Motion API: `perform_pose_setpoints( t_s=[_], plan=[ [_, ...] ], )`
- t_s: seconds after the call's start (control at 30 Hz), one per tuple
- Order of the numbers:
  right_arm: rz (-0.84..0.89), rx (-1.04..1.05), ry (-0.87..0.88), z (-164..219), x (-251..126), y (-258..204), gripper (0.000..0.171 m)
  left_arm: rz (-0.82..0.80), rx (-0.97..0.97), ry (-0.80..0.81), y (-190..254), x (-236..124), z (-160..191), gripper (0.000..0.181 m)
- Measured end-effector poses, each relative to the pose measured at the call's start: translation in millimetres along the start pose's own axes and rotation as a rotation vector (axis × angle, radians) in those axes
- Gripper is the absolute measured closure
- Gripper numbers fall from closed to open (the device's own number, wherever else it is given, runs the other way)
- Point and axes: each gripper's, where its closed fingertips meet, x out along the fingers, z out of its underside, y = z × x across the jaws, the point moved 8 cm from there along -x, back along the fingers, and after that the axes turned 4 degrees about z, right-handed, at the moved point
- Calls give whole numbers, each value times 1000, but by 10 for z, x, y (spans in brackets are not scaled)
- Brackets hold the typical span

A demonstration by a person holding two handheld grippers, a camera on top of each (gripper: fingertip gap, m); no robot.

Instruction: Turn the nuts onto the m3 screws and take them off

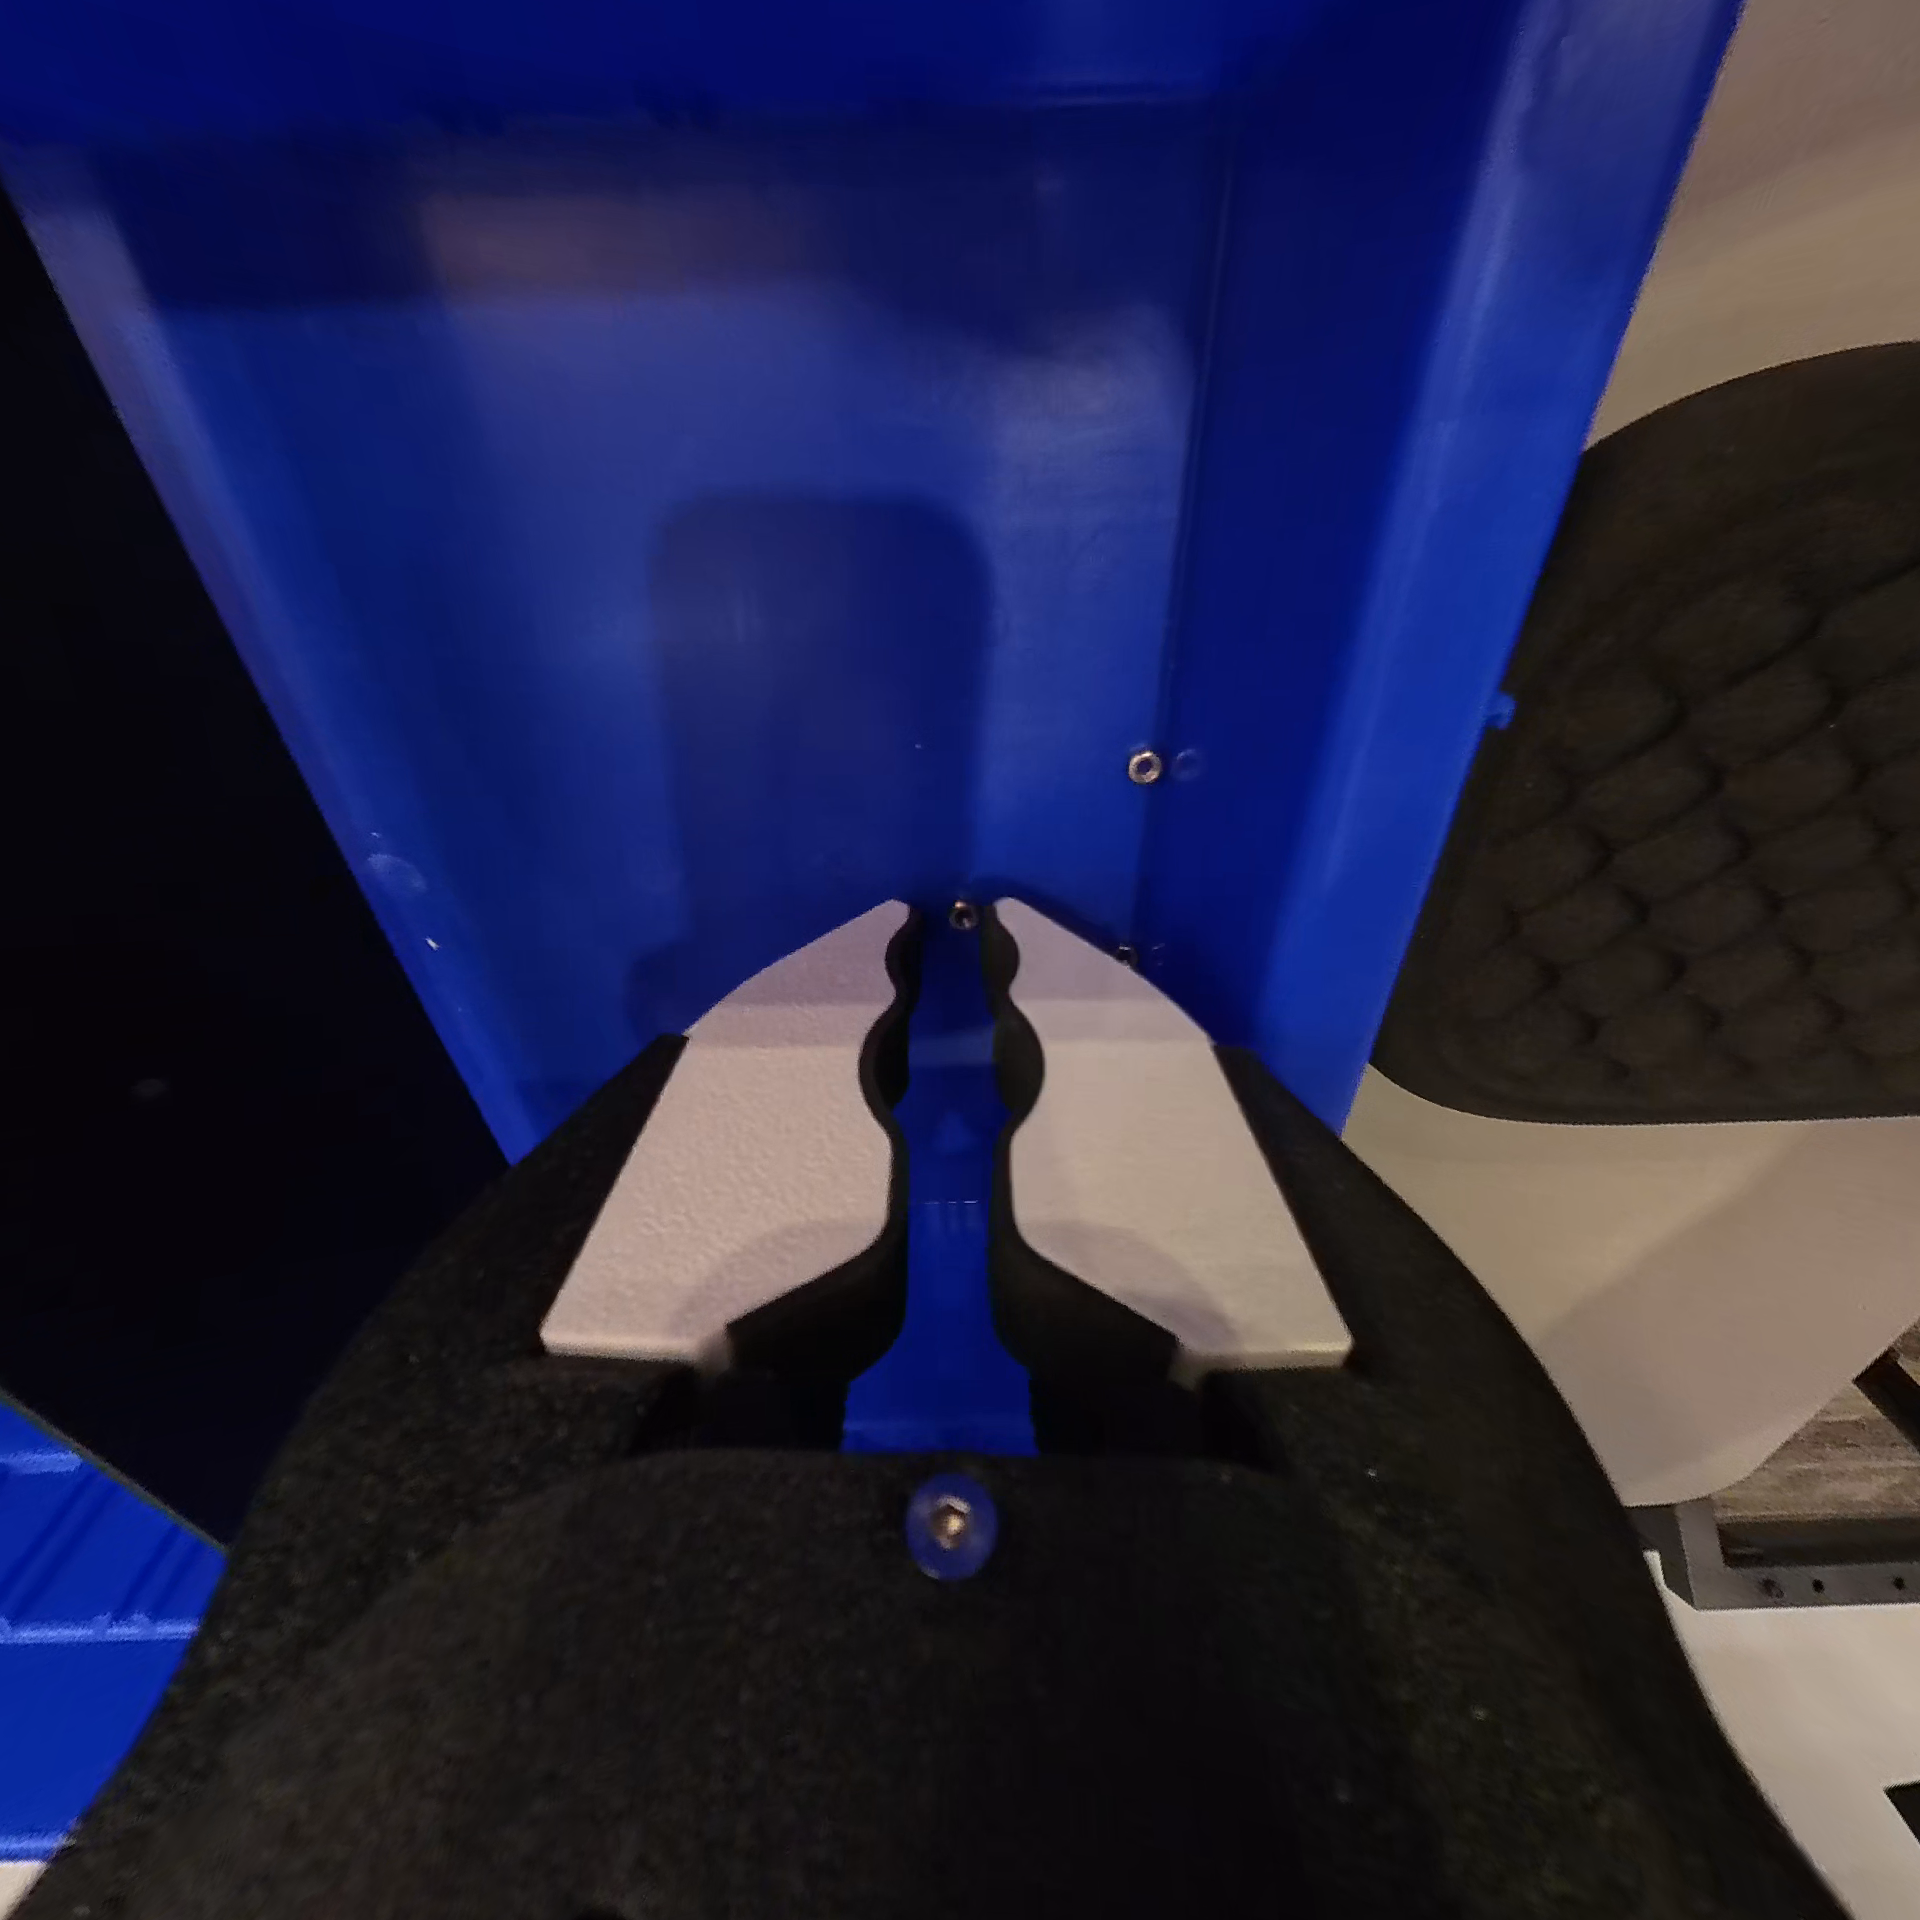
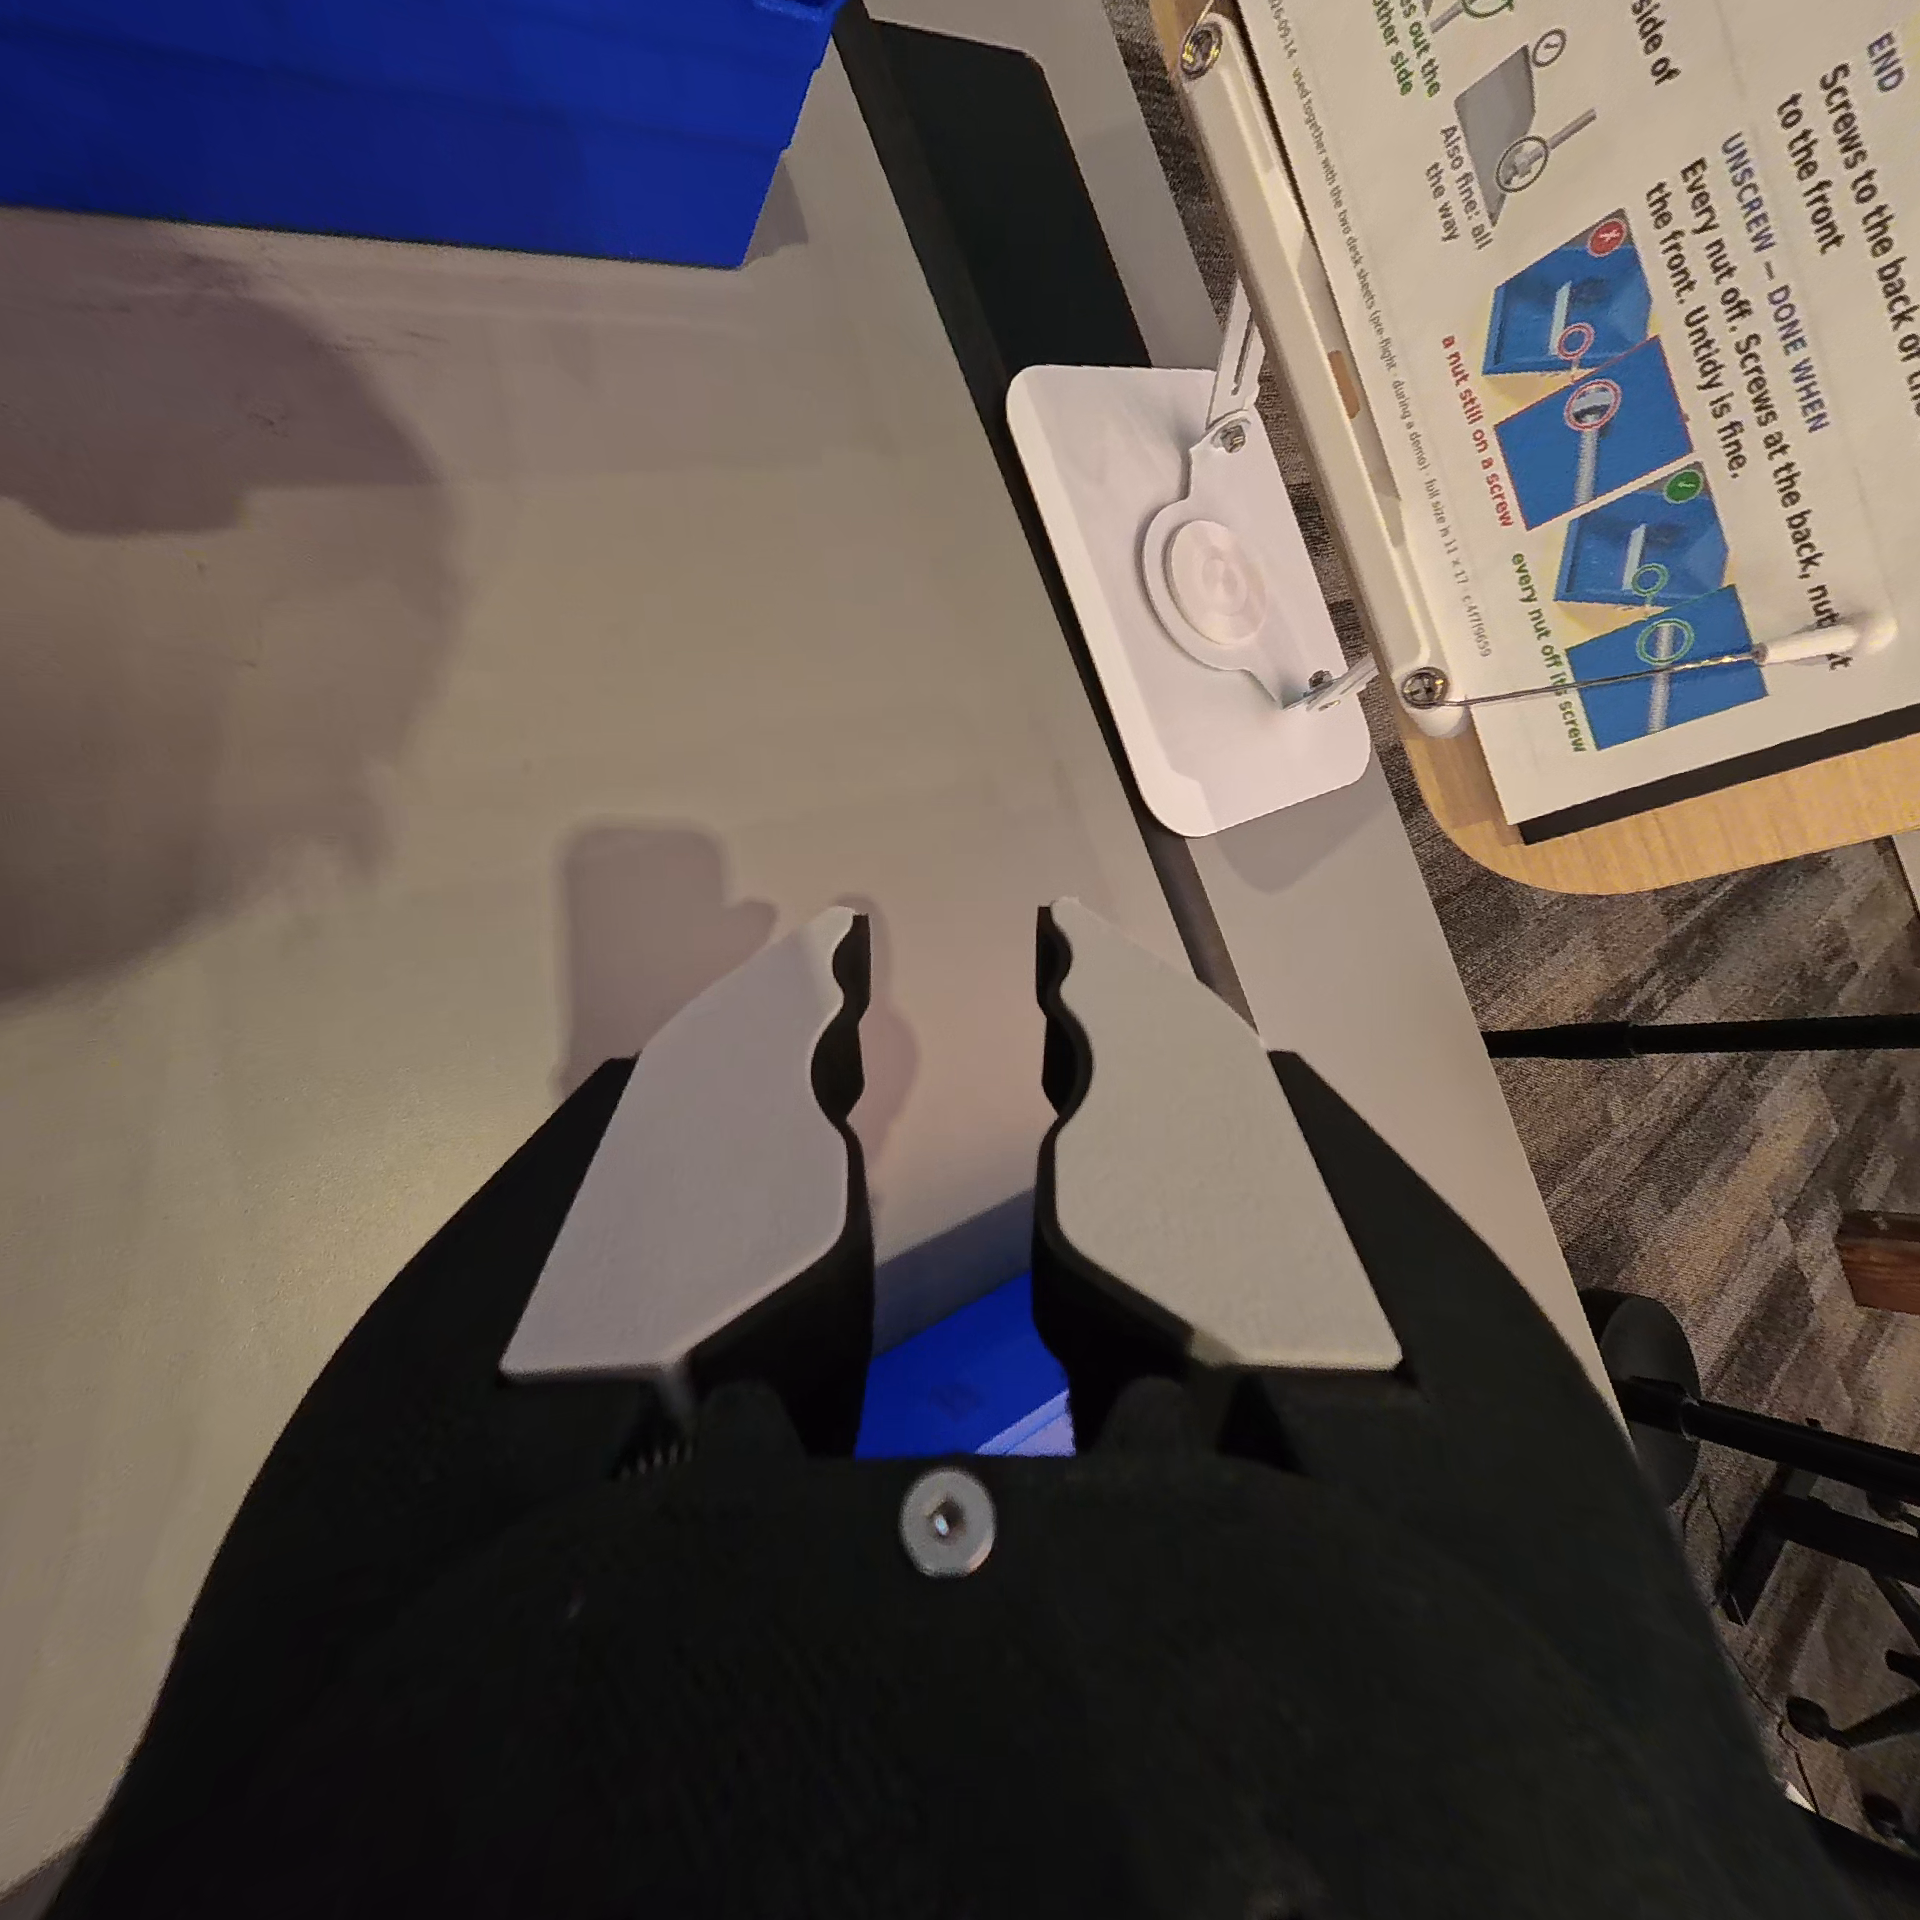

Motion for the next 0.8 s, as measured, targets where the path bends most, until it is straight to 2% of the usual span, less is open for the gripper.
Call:
perform_pose_setpoints(
  t_s=[0.13, 0.8],
  plan=[
    [-1, -3, -7, 5, 7, -5, 140, -13, 3, 0, -5, 1, 0, 175],
    [-16, -14, -22, 15, 27, -26, 140, -10, -58, 3, -29, -11, 2, 175]
  ],
)
